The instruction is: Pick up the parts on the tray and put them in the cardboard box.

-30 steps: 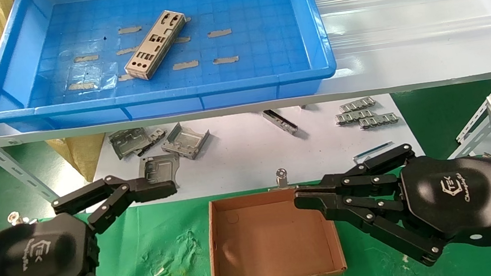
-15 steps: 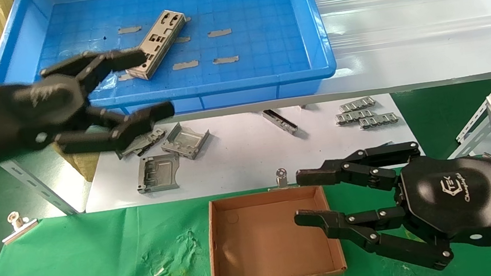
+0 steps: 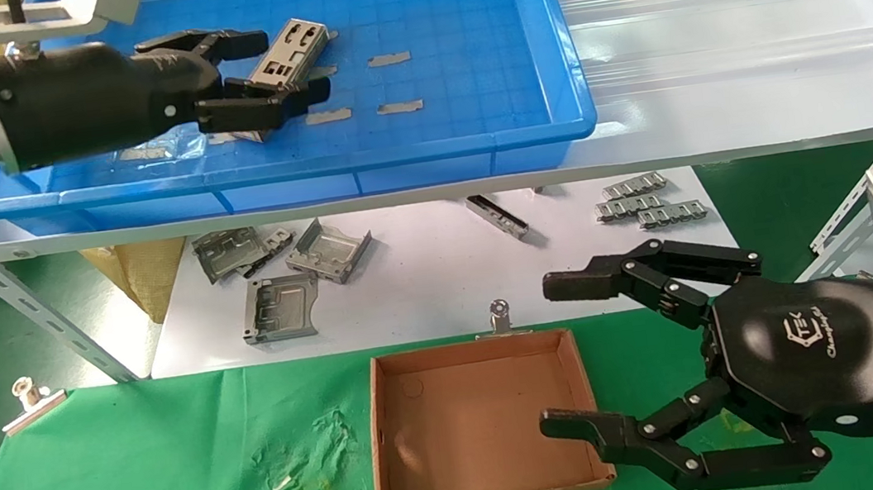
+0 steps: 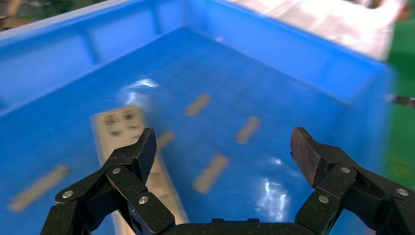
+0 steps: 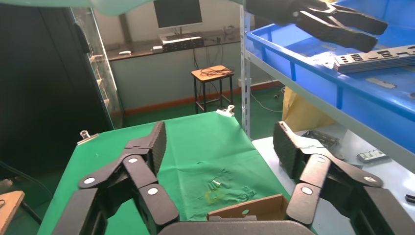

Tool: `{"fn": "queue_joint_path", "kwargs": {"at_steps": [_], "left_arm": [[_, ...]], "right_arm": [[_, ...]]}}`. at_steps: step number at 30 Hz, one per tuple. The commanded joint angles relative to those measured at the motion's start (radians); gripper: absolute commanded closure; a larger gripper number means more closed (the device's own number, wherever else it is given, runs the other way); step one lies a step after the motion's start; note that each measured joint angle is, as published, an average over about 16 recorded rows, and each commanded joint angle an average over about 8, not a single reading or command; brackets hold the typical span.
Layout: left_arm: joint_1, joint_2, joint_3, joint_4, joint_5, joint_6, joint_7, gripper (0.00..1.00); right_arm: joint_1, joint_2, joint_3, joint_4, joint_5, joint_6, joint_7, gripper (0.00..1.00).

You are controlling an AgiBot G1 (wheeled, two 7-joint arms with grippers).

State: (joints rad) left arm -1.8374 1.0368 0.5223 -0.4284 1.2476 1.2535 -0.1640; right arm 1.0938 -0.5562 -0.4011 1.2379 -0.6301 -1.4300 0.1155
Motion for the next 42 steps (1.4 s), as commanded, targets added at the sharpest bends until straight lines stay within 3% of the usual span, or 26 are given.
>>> {"fn": "queue_joint_path", "kwargs": {"at_steps": [1, 10, 21, 23, 29, 31, 42], "left_arm": [[-0.035, 0.029, 0.014, 0.067, 0.027, -0.019, 0.017, 0.0], [-0.1, 0.075, 0.021, 0.226, 0.052, -0.081, 0.097, 0.0], [-0.125, 0.115, 0.029, 0.313, 0.067, -0.121, 0.171, 0.02], [-0.127, 0.121, 0.028, 0.321, 0.067, -0.126, 0.183, 0.16], [-0.137, 0.132, 0.031, 0.347, 0.07, -0.135, 0.189, 0.87], [-0.14, 0.135, 0.032, 0.355, 0.072, -0.14, 0.187, 0.98], [-0.135, 0.146, 0.034, 0.382, 0.076, -0.167, 0.179, 1.0]], "right_arm": [[0.0, 0.0, 0.0, 0.0, 0.0, 0.0, 0.0, 0.0], [0.0, 0.0, 0.0, 0.0, 0.0, 0.0, 0.0, 0.0], [0.0, 0.0, 0.0, 0.0, 0.0, 0.0, 0.0, 0.0], [0.0, 0.0, 0.0, 0.0, 0.0, 0.0, 0.0, 0.0], [0.0, 0.0, 0.0, 0.0, 0.0, 0.0, 0.0, 0.0], [0.0, 0.0, 0.0, 0.0, 0.0, 0.0, 0.0, 0.0], [0.0, 0.0, 0.0, 0.0, 0.0, 0.0, 0.0, 0.0]]}}
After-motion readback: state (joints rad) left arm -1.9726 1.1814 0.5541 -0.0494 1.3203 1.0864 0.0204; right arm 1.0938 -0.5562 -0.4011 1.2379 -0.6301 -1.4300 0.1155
